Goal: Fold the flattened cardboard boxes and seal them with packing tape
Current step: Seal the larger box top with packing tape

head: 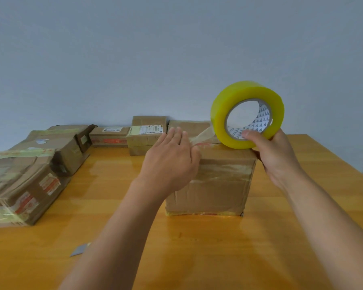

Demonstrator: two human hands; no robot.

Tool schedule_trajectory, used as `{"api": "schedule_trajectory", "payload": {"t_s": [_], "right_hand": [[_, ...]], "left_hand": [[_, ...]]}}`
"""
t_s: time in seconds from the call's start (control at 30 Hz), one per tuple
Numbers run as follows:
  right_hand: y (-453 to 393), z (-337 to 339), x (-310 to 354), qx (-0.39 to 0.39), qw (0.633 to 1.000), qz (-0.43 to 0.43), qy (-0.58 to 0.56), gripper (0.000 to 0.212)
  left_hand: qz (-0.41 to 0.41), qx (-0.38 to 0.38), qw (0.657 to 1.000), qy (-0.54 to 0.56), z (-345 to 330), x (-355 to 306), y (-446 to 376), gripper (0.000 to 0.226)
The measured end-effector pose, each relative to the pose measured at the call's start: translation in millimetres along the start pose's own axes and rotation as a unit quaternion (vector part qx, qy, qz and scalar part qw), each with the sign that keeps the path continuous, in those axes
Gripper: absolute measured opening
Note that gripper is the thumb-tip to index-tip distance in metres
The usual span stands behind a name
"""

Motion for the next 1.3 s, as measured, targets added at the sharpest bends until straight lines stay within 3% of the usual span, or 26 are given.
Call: {"api": "schedule_trajectory", "payload": {"t_s": [0.13, 0.47, 0.67, 0.8, 0.97, 1.07, 1.3], "right_hand": [[-0.2, -1.0, 1.3, -0.003, 1.0, 0.022, 0.001, 0.032], [-0.8, -2.3, 1.9, 0.0, 0.999, 0.043, 0.027, 0.034], [0.3, -1.2, 3.3, 0.004, 0.999, 0.036, 0.023, 0.029], [0.6, -2.8, 2.5, 0.001, 0.999, 0.035, 0.029, 0.03], [0.5, -2.4, 0.8, -0.008, 0.999, 0.038, 0.032, 0.031], [0.9, -3.4, 1.4, -0.005, 0.998, 0.046, 0.042, 0.034], [-1.9, -4.1, 1.9, -0.004, 0.994, 0.054, 0.093, 0.056]], "left_hand": [[0.015, -0.001, 1.0, -0.017, -0.9, -4.9, -0.2, 0.09], [0.001, -0.026, 0.999, -0.038, -1.0, -23.5, 2.6, 0.106], [0.112, -0.047, 0.993, -0.014, 3.1, -6.5, 14.3, 0.133], [0.087, -0.06, 0.994, -0.027, 3.2, -1.2, 16.6, 0.126], [-0.024, -0.07, 0.996, -0.04, 2.8, -9.9, 12.8, 0.096], [-0.049, -0.065, 0.996, -0.035, -0.2, -15.5, 12.0, 0.085], [-0.045, -0.067, 0.995, -0.061, -6.8, -28.1, 8.1, 0.099]]}}
Point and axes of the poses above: each hand's wrist, its own y-axis away from the middle knuckle, its own z-axis out of the back of the hand, x = y × z, the point moved 6 cm from there along -y, towards the middle knuckle, and after that the axes turned 9 degrees about y, right-handed, at the moved point
